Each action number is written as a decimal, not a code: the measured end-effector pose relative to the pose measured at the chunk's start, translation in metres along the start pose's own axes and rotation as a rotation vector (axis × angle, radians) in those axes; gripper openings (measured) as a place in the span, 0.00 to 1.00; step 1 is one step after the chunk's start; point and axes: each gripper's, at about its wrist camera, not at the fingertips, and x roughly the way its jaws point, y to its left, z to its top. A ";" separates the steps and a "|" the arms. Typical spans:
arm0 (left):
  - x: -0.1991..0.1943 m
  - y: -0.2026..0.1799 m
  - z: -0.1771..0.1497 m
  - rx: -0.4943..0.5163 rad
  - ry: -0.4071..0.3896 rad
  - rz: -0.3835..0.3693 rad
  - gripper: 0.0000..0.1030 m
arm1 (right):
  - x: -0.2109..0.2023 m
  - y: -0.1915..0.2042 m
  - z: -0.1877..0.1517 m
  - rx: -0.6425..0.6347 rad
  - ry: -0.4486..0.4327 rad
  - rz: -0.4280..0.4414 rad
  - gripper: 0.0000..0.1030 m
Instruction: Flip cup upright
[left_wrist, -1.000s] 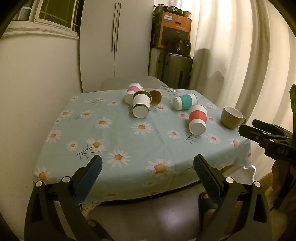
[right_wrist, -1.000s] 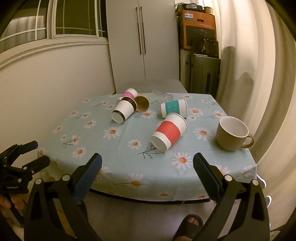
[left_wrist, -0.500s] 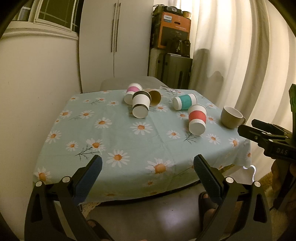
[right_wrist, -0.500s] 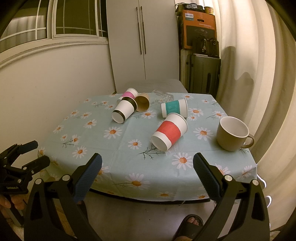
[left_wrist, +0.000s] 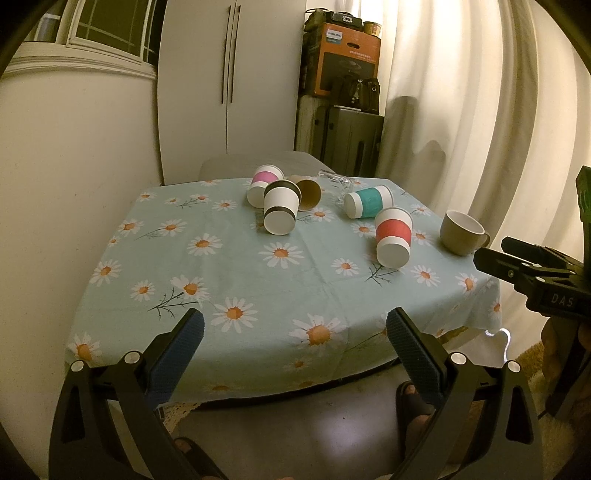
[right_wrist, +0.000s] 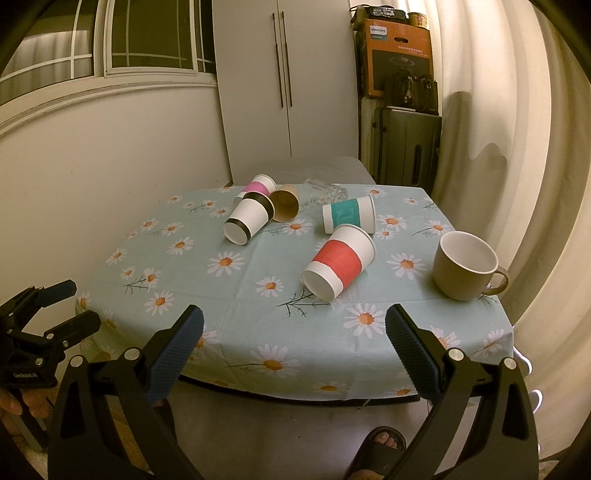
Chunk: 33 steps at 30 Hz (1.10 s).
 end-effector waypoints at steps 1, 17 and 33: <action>0.000 0.000 0.000 0.000 0.000 0.000 0.94 | 0.000 0.000 0.000 0.000 0.000 0.000 0.95; 0.000 -0.003 0.000 0.004 0.001 -0.002 0.94 | 0.000 0.002 -0.001 0.000 0.002 0.003 0.95; 0.002 -0.010 -0.003 0.007 0.008 -0.006 0.94 | 0.001 0.001 -0.001 -0.001 0.005 0.003 0.95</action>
